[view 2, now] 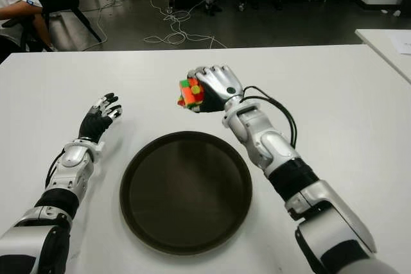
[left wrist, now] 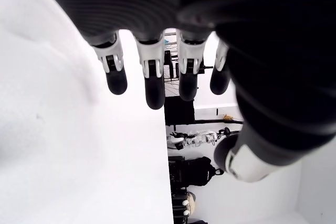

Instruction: Pick up the Rubik's Cube and put it in the plate

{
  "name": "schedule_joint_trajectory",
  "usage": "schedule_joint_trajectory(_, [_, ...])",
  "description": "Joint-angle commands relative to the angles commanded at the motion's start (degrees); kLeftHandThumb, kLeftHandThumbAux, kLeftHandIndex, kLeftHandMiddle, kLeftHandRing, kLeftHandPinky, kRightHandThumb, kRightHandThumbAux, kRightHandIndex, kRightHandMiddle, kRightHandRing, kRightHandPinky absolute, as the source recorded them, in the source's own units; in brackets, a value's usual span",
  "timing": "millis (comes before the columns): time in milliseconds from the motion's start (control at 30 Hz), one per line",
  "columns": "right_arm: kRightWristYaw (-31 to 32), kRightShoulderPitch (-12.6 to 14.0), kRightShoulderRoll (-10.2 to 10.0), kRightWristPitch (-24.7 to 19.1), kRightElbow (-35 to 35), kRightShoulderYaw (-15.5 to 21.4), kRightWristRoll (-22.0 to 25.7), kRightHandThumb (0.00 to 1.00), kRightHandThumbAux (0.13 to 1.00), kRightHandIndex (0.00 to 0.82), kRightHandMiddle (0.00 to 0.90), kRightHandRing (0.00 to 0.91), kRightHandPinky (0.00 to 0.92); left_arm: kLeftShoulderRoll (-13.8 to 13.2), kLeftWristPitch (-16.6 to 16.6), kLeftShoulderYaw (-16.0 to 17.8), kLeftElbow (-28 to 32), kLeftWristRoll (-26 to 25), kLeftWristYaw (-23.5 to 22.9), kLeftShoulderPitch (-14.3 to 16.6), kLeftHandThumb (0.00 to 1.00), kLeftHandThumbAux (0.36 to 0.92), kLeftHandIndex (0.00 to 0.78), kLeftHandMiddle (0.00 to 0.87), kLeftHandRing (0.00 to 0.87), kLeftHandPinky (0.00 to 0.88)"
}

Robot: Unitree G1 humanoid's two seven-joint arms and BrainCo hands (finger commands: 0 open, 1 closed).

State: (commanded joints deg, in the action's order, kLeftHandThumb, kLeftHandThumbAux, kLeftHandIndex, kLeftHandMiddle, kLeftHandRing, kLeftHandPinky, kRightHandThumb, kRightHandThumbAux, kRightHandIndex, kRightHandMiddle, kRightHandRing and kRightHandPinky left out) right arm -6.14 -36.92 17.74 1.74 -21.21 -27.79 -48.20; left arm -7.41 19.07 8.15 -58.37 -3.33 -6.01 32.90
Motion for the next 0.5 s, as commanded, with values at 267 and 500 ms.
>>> schedule_joint_trajectory(267, [-1.48,0.59,0.07,-0.04,0.92,1.33,-0.48,0.689,0.735,0.425,0.604,0.603,0.572,0.20,0.18,0.28,-0.43,-0.19,0.32,0.10,0.214,0.721,0.061,0.125,0.112,0.082])
schedule_joint_trajectory(500, [-4.79,1.36,0.38,3.02,-0.73,2.02,0.32,0.689,0.735,0.426,0.621,0.615,0.593,0.25,0.14,0.50,-0.59,-0.39,0.37,0.20,0.219,0.730,0.058,0.121,0.111,0.085])
